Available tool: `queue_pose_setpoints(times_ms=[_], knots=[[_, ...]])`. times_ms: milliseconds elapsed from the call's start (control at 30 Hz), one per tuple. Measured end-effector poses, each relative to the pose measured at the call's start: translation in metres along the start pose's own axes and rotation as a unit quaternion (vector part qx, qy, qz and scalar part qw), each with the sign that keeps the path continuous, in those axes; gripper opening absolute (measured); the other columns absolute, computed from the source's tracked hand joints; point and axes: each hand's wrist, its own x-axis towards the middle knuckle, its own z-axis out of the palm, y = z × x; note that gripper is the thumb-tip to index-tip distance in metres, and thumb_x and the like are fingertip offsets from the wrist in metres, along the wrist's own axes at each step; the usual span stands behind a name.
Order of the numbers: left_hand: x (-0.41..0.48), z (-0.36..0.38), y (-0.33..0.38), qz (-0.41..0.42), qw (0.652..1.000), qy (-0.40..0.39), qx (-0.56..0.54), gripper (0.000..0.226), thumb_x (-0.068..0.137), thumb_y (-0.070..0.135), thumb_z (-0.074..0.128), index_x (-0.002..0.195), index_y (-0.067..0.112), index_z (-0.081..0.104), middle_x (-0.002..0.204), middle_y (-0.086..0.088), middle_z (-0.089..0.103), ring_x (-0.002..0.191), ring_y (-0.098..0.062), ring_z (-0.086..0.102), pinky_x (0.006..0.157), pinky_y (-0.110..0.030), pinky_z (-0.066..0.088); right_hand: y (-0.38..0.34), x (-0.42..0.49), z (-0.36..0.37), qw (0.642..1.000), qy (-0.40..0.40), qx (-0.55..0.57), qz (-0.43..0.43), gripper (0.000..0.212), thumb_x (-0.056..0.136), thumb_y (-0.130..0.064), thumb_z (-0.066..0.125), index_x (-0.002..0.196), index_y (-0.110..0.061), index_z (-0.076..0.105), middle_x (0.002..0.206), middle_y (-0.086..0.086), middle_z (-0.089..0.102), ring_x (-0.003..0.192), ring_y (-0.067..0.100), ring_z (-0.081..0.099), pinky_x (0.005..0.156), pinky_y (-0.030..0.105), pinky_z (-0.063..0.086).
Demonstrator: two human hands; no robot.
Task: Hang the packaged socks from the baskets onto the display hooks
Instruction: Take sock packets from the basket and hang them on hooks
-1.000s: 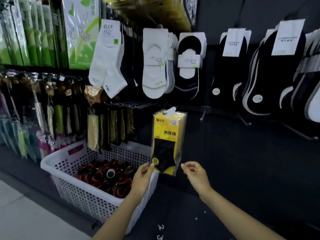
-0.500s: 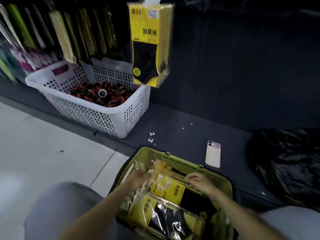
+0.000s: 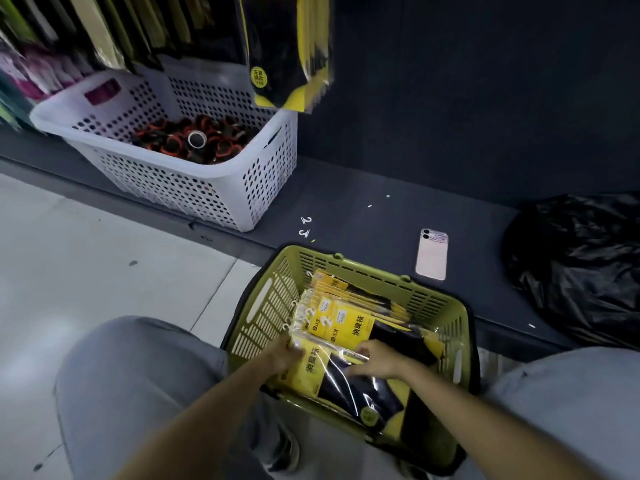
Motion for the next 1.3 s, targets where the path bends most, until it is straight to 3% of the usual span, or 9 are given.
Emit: queue_pose_setpoints(times_ms=[300, 433, 533, 667, 833, 900, 967, 1100, 1300], knots=[[0.007, 0.003, 0.019, 0.04, 0.993, 0.064, -0.096, 0.062, 0.084, 0.026, 0.07, 0.137, 0.012, 0.041, 0.129, -0.006, 0.055, 0.11, -0.018, 0.054, 0.083, -0.027, 0.05, -0.003, 0.003, -0.011, 0.999, 0.009, 0.031, -0.028, 0.08, 0.077, -0.036, 0.077, 0.143, -0.008, 0.04, 0.149, 0.008, 0.039, 0.137, 0.022, 0.038, 0.11, 0.03, 0.031], [0.009, -0.019, 0.047, 0.068, 0.943, 0.266, -0.188, 0.104, 0.069, 0.028, 0.083, 0.148, 0.007, 0.019, 0.15, -0.013, 0.031, 0.138, -0.028, 0.031, 0.112, -0.04, 0.032, -0.024, -0.004, -0.04, 0.968, 0.131, 0.194, -0.088, 0.065, 0.075, -0.029, 0.079, 0.132, -0.011, 0.054, 0.136, 0.008, 0.055, 0.124, 0.023, 0.053, 0.11, 0.038, 0.038], [0.003, -0.038, 0.069, 0.071, 0.926, 0.168, -0.33, 0.114, 0.065, 0.045, 0.081, 0.15, 0.014, 0.012, 0.148, -0.012, 0.036, 0.132, -0.03, 0.041, 0.112, -0.045, 0.031, -0.045, -0.017, -0.063, 0.927, 0.154, 0.312, -0.138, 0.053, 0.067, -0.036, 0.08, 0.115, -0.022, 0.062, 0.116, 0.002, 0.069, 0.103, 0.016, 0.067, 0.096, 0.038, 0.051], [-0.01, -0.057, 0.1, 0.109, 0.908, -0.015, -0.405, 0.098, 0.073, 0.062, 0.065, 0.15, 0.022, 0.02, 0.153, -0.009, 0.028, 0.137, -0.03, 0.035, 0.113, -0.047, 0.029, -0.067, -0.031, -0.086, 0.905, 0.182, 0.352, -0.154, 0.061, 0.072, -0.034, 0.08, 0.126, -0.014, 0.057, 0.123, -0.001, 0.064, 0.111, 0.018, 0.063, 0.099, 0.038, 0.05], [-0.024, -0.082, 0.135, 0.183, 0.894, 0.05, -0.406, 0.072, 0.076, 0.057, 0.063, 0.13, 0.013, 0.046, 0.133, 0.006, 0.052, 0.119, -0.015, 0.053, 0.1, -0.039, 0.044, -0.104, -0.056, -0.126, 0.886, 0.229, 0.331, -0.23, 0.029, 0.08, -0.026, 0.075, 0.106, -0.03, 0.062, 0.107, -0.012, 0.067, 0.098, 0.0, 0.064, 0.083, 0.013, 0.048], [-0.032, -0.096, 0.151, 0.241, 0.888, 0.075, -0.385, 0.036, 0.075, 0.054, 0.061, 0.108, 0.038, 0.058, 0.105, 0.014, 0.067, 0.094, -0.003, 0.066, 0.084, -0.03, 0.05, -0.125, -0.065, -0.146, 0.859, 0.285, 0.328, -0.27, 0.028, 0.08, -0.023, 0.074, 0.103, -0.032, 0.061, 0.108, -0.01, 0.067, 0.1, 0.001, 0.062, 0.081, 0.013, 0.049], [-0.039, -0.109, 0.165, 0.281, 0.875, 0.096, -0.382, 0.03, 0.082, 0.042, 0.062, 0.107, 0.026, 0.065, 0.105, 0.004, 0.072, 0.097, -0.011, 0.068, 0.088, -0.035, 0.052, -0.148, -0.074, -0.163, 0.829, 0.325, 0.335, -0.31, 0.027, 0.079, -0.02, 0.074, 0.103, -0.026, 0.062, 0.103, -0.007, 0.069, 0.095, 0.005, 0.065, 0.08, 0.014, 0.052], [-0.046, -0.135, 0.191, 0.332, 0.853, 0.142, -0.376, 0.033, 0.084, 0.025, 0.068, 0.115, 0.014, 0.064, 0.11, -0.002, 0.071, 0.098, -0.012, 0.068, 0.08, -0.022, 0.054, -0.19, -0.085, -0.179, 0.786, 0.35, 0.36, -0.36, 0.022, 0.082, -0.012, 0.071, 0.102, -0.014, 0.063, 0.1, 0.002, 0.071, 0.09, 0.009, 0.068, 0.076, 0.018, 0.055], [-0.059, -0.174, 0.207, 0.393, 0.826, 0.18, -0.362, 0.037, 0.072, 0.046, 0.066, 0.103, 0.027, 0.066, 0.101, 0.008, 0.073, 0.093, -0.006, 0.069, 0.078, -0.02, 0.055, -0.231, -0.088, -0.194, 0.758, 0.342, 0.387, -0.398, 0.019, 0.083, -0.007, 0.068, 0.1, -0.015, 0.064, 0.098, -0.001, 0.074, 0.089, 0.009, 0.071, 0.073, 0.019, 0.056]])
